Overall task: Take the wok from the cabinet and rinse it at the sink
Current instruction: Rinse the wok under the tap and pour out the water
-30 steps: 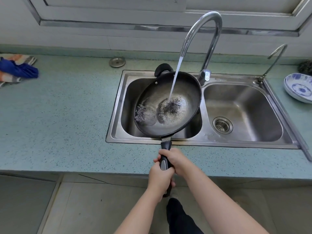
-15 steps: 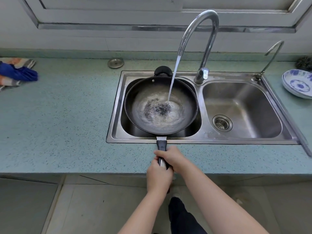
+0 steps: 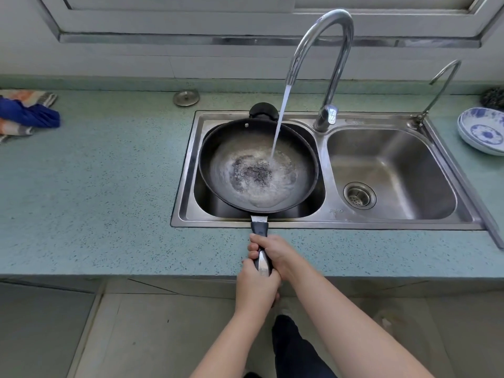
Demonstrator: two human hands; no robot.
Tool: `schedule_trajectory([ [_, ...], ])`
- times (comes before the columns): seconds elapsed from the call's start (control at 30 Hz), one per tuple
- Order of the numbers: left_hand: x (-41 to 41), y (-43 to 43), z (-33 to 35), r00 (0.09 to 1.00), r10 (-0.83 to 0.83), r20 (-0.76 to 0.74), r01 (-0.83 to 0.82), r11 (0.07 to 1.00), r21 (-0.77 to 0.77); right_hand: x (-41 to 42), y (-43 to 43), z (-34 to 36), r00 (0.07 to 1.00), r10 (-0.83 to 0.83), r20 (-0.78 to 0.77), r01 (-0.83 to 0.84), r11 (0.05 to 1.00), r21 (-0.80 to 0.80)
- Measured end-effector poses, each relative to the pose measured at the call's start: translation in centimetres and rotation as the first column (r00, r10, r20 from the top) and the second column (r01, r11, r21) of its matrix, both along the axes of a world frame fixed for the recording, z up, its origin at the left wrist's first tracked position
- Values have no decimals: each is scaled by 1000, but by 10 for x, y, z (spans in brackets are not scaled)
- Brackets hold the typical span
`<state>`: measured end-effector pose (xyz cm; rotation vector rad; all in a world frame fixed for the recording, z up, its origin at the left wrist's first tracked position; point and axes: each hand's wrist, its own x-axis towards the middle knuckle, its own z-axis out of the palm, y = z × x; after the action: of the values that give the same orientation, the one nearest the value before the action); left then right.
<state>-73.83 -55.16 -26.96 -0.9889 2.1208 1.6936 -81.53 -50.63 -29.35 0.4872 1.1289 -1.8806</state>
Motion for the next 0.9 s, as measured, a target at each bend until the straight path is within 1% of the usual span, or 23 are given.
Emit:
schedule_trajectory([
  [0.17,2,0,-2,998,-56,-1,54,971,-235,3,-4,1,999,43,-7,-44,998,-51],
  [0.23,4,-1,-2,997,-73,4,71,958,-277,4,-8,1,999,47,-2,-47,997,-61],
  [0.3,6,-2,-2,997,-75,6,74,955,-287,5,-10,-1,999,47,5,-46,997,-64],
  [0.37,7,-4,-5,998,-60,10,60,963,-262,5,-10,-2,999,43,6,-42,998,-55],
  [0.5,6,-10,-8,1000,-26,5,26,988,-152,7,-10,-3,1000,13,-4,-13,1000,-20],
  [0.6,5,-13,-7,1000,-19,-3,19,995,-99,7,-11,-3,999,-17,-28,17,1000,20],
  [0.77,1,-11,-8,1000,-6,-7,6,999,41,6,-10,-5,996,-65,-62,74,987,146],
  [0.9,-2,-7,-10,1000,21,-3,-20,989,150,2,-5,-8,993,-22,-113,49,970,237],
])
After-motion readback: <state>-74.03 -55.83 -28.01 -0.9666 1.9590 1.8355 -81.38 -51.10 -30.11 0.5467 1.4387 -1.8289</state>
